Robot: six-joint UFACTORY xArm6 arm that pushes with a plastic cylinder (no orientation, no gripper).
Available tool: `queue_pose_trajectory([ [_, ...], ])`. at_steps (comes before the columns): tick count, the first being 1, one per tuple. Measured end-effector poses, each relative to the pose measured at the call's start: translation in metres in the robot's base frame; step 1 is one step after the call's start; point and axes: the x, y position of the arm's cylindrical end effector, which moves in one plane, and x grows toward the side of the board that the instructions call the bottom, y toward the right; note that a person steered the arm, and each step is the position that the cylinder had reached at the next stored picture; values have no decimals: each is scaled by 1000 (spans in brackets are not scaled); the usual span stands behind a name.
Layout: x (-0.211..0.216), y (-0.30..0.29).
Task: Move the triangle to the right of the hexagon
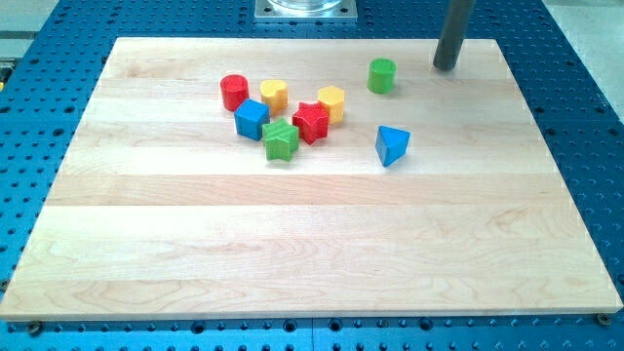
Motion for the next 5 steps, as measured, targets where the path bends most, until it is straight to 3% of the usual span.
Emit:
queue_pose_trajectory([
  [3, 4, -65],
  [5, -1, -152],
])
